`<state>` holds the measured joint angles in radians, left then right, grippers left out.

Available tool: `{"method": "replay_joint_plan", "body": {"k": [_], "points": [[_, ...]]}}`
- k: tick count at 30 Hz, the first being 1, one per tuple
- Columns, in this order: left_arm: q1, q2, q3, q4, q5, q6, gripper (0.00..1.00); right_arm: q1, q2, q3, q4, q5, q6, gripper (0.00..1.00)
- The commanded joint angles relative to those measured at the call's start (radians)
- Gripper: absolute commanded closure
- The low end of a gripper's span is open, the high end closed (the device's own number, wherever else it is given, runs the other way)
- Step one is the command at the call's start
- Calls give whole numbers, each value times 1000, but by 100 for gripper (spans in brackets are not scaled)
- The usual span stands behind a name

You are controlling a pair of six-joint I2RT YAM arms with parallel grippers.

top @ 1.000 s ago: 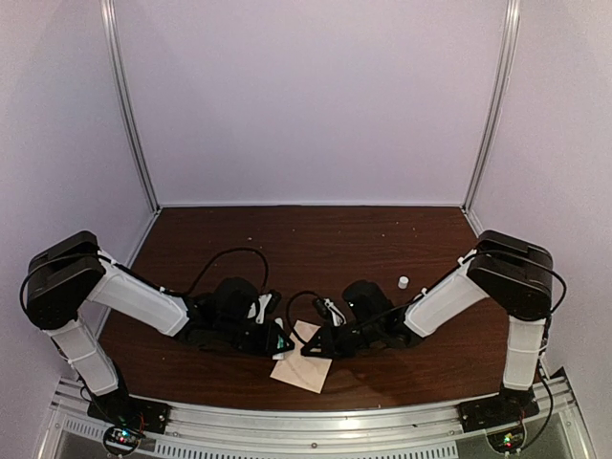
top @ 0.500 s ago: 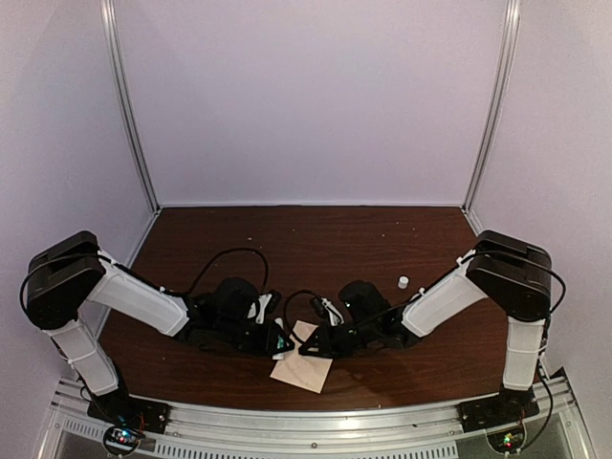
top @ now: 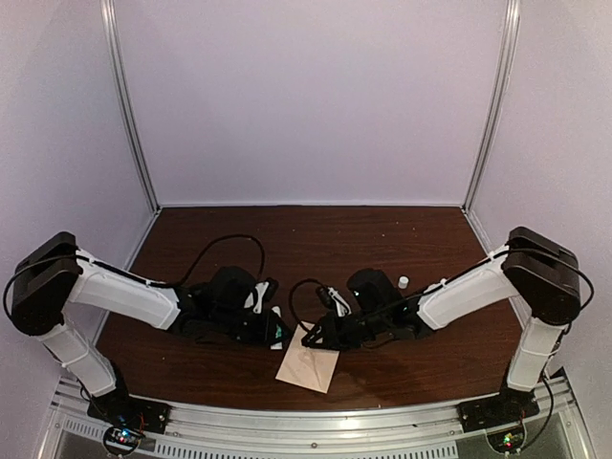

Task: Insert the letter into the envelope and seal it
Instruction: Press the envelope flap on the envelope, then pass from the left arm to the right

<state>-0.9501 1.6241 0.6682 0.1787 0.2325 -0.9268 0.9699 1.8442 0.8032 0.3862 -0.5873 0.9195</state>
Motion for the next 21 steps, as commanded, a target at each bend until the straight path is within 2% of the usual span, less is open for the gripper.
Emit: {"method": "replay_joint_plan", "body": {"k": [1,4,10,12,14,17,21], "points": [[8,-151,95,-85,-116,54,100,-32,-210,58,-113,26,-58,69],[26,-235,109,-129,-153,62,100,-66,-318,60,-184,65,-98,59],[40,-356,114,-134,-144,97,100,-112,-463,5,-225,137,-143,46],[39,-393,99,-91,-121,132,100,-113,-502,-10,-187,106,-167,37],[38,-432,80,-27,-78,168,100,-109,-535,-25,-116,44,-182,33],[37,-471,75,64,11,195,100,-75,-584,-30,-7,-7,-206,28],[23,-489,88,184,108,199,100,6,-605,17,41,6,-237,26]]}}
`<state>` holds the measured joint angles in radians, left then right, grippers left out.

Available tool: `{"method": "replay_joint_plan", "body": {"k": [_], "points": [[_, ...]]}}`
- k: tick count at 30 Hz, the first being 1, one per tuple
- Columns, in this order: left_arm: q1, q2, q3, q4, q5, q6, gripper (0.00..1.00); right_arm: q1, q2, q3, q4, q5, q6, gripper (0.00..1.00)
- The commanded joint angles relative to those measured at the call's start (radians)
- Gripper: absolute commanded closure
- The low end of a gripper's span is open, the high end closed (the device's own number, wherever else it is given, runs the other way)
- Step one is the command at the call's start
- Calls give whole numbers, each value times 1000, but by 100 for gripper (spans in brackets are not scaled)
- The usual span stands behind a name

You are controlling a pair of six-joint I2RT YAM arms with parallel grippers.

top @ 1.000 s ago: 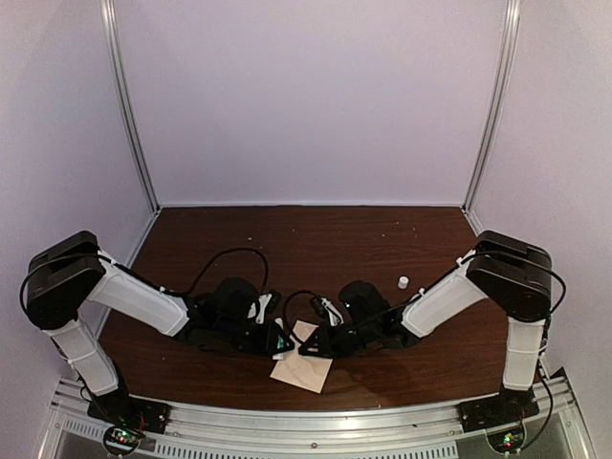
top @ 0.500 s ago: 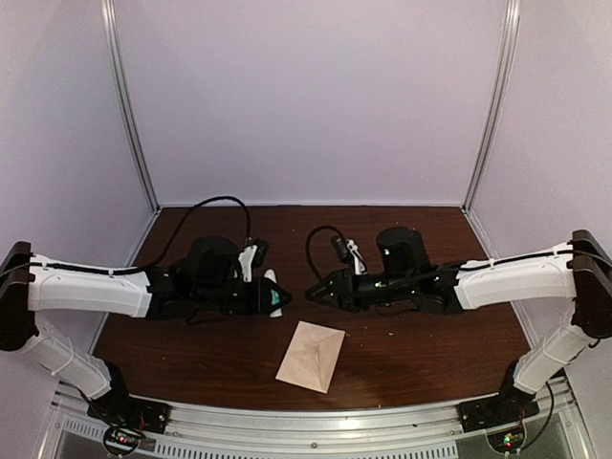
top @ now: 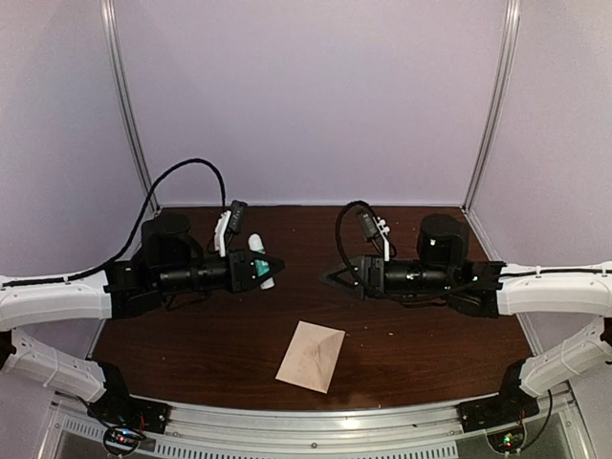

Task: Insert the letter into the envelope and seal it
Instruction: Pass from the left arm to the right

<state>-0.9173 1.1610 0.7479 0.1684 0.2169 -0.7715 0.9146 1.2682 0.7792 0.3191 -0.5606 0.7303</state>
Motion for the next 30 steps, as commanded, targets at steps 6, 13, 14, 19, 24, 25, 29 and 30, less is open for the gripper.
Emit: {"method": "replay_joint_plan", "body": {"k": [6,13,14,19,24,25,29,30], "points": [[-45,-10,72,285,173,23,100,123,31,87,202,-1,-23,28],[-62,-9,86,337,186,-12,100,169,111,140,276,12,-7,41],[-64,-6,85,341,186,-17,100,171,120,148,285,8,-3,43],[-73,-2,79,348,187,-36,100,182,155,194,300,-28,-11,50],[-81,2,78,366,197,-47,100,185,175,207,298,-32,-14,54],[-82,3,78,369,200,-50,100,185,179,211,296,-34,-15,54],[-84,3,75,373,199,-59,100,185,193,221,300,-43,-12,61],[-86,3,73,373,198,-61,100,185,195,221,307,-44,-11,63]]}}
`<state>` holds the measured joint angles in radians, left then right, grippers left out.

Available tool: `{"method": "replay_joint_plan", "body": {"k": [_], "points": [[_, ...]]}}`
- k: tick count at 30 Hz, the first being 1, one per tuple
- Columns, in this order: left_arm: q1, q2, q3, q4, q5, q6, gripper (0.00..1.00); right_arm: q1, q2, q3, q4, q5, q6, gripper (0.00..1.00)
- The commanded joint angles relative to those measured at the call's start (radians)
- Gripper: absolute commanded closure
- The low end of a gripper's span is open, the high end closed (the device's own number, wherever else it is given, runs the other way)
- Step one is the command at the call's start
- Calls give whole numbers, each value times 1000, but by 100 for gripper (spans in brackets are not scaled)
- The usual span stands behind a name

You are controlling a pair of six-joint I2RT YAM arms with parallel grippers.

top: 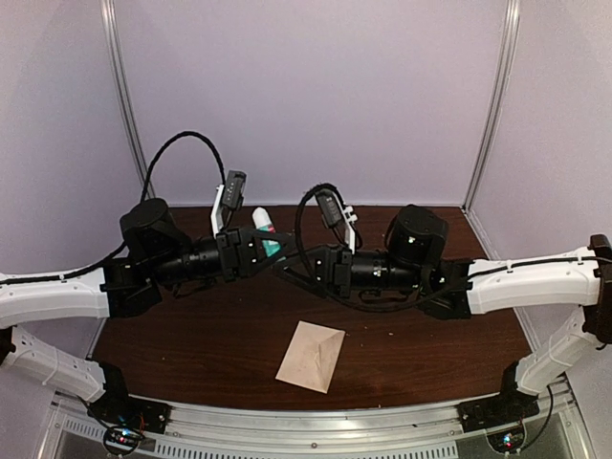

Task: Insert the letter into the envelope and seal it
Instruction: Pass from the left arm to the right

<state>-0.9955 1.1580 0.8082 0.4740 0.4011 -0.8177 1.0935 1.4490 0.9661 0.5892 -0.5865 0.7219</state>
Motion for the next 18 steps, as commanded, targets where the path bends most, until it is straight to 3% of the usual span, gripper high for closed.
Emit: {"method": "replay_joint_plan", "body": {"k": [1,7,10,13,16,18], "points": [[-8,5,11,69,14,-19,100,7,14,34,40,-19,-1,65],[-7,1,6,55,13,-28,100,6,5,20,64,-10,6,76],[-7,-14,7,16,-18,-28,73,6,-8,7,61,4,4,79],[-6,-51,16,-57,-81,-29,62,4,-32,-14,48,29,-4,81],[-5,-79,38,-147,-130,-31,40,-5,-61,-33,15,41,-13,81],[-4,-89,54,-199,-144,-35,35,-14,-77,-42,-8,42,-21,81]]}}
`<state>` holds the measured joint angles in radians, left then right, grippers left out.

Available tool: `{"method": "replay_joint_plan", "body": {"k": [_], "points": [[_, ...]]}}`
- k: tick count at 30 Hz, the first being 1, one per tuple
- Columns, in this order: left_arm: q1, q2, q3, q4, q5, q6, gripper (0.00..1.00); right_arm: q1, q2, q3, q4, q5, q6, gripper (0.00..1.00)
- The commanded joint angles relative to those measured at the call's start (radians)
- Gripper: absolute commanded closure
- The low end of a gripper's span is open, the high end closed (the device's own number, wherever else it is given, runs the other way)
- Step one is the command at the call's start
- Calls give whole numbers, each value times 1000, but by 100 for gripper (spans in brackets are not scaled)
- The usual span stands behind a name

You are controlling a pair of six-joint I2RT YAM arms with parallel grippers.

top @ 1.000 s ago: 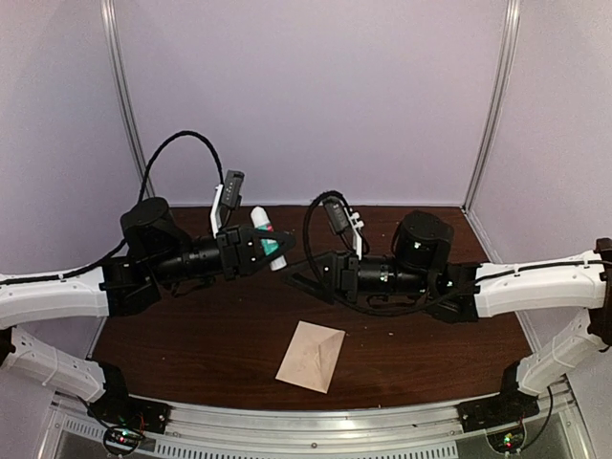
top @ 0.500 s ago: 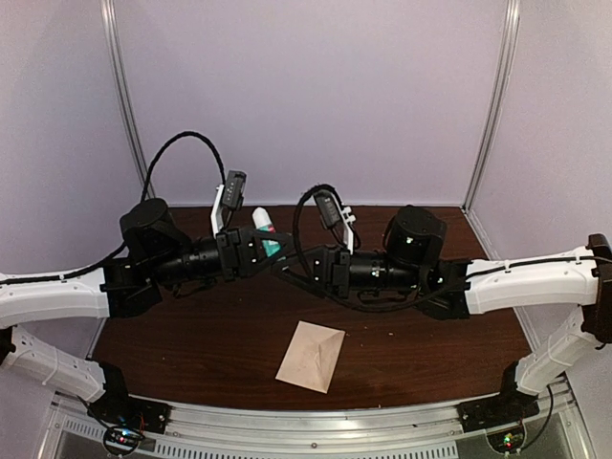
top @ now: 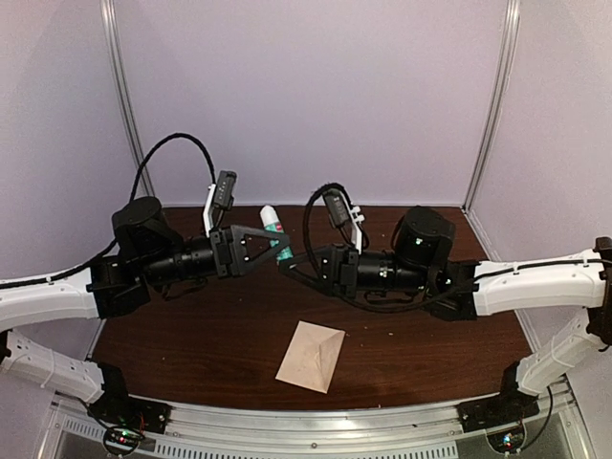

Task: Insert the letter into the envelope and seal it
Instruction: Pass from the left arm to the right, then pass from the right arm to the left

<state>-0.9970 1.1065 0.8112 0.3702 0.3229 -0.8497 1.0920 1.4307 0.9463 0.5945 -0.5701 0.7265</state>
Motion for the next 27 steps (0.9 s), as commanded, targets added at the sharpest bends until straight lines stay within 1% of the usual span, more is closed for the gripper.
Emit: {"method": "replay_joint_plan", "body": {"k": [1,6,11,13,18,21,22,23,24,27], "points": [[-1,-40,56,-117,-65,-7,34,-15,-64,-25,-26,27,-31,81],[18,-49,56,-129,-53,-56,36,-24,-78,-14,-103,17,-70,81],[22,-27,68,-85,-6,-70,40,-24,-69,9,-165,1,-98,82],[22,-20,73,-79,2,-71,47,-24,-68,9,-171,0,-100,82],[24,-16,72,-71,4,-83,71,-24,-73,9,-175,6,-102,82],[23,-16,65,-71,4,-92,82,-25,-76,9,-179,15,-104,82],[24,-16,65,-72,2,-95,84,-24,-78,8,-178,22,-103,82],[23,-17,64,-73,-2,-96,87,-25,-81,5,-176,31,-102,80],[23,-18,63,-70,-7,-99,88,-26,-87,-1,-168,45,-97,75],[24,-23,57,-26,-38,-104,92,-26,-109,-38,-88,109,-42,50]]}}
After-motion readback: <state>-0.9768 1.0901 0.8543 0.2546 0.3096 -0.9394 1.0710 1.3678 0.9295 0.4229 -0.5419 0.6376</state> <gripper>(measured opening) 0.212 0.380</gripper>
